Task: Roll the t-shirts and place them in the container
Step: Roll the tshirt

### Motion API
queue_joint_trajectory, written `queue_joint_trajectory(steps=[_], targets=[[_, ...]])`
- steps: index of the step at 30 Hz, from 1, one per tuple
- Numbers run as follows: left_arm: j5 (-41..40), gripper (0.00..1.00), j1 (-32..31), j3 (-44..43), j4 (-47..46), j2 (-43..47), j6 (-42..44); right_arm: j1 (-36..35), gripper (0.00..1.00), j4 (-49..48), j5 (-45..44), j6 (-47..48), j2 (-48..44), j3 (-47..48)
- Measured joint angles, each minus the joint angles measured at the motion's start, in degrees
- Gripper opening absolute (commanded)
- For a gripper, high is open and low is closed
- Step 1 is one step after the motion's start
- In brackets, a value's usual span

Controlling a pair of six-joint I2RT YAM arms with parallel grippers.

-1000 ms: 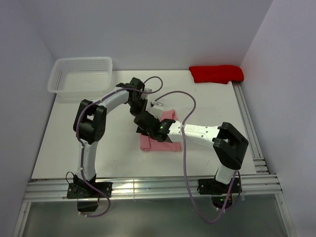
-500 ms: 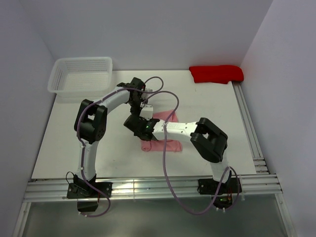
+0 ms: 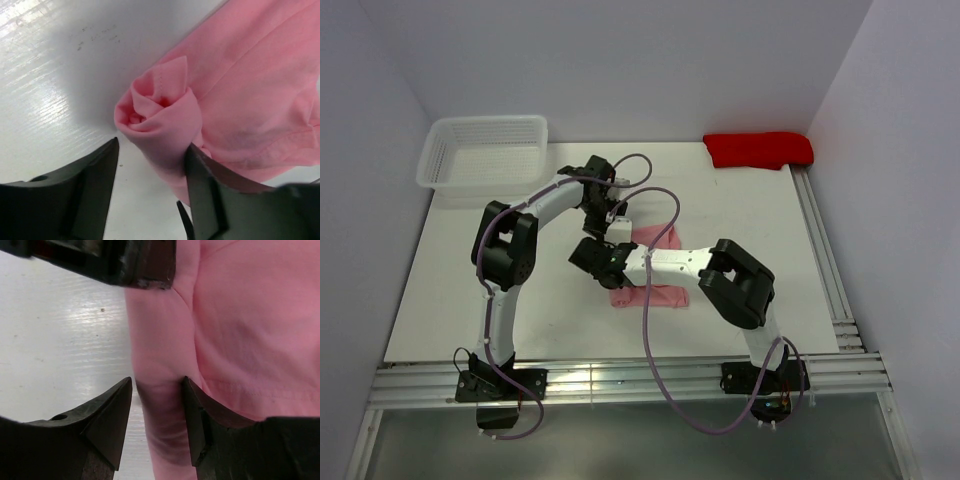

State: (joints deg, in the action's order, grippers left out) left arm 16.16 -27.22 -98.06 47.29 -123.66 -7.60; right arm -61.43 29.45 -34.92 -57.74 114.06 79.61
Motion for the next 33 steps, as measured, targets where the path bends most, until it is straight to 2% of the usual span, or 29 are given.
queue_joint_trajectory(steps=[5, 11, 15, 19, 24, 33], targets=[[0.59, 0.68, 0.04, -3.02, 1.05, -0.07, 0.02, -0.11, 0.50, 1.40, -0.24, -1.14, 0.63, -0.15], [3.91, 0.71, 1.46, -6.71, 1.25, -0.04, 0.48, -0.02, 0.38, -1.97, -0.24, -1.33, -0.17, -3.34], [6.45, 0.70, 3.37, -6.14, 1.53, 0.07, 1.25, 1.64, 0.26, -13.14, 3.52, -0.11, -5.05, -12.02], [8.72, 0.70, 5.44, -3.41, 1.38, 1.03, 2.54, 4.68, 0.24, -28.72, 12.76, 0.39, -9.03, -21.14], [11.63, 0.70, 7.91, 2.54, 0.61, 4.00, 4.13, 8.35, 0.24, -46.95, 25.16, -1.27, -9.01, -28.39], [15.87, 0.70, 9.40, 12.39, -2.95, 7.54, 5.49, 9.92, 0.23, -60.67, 33.86, -6.62, -7.76, -34.27]])
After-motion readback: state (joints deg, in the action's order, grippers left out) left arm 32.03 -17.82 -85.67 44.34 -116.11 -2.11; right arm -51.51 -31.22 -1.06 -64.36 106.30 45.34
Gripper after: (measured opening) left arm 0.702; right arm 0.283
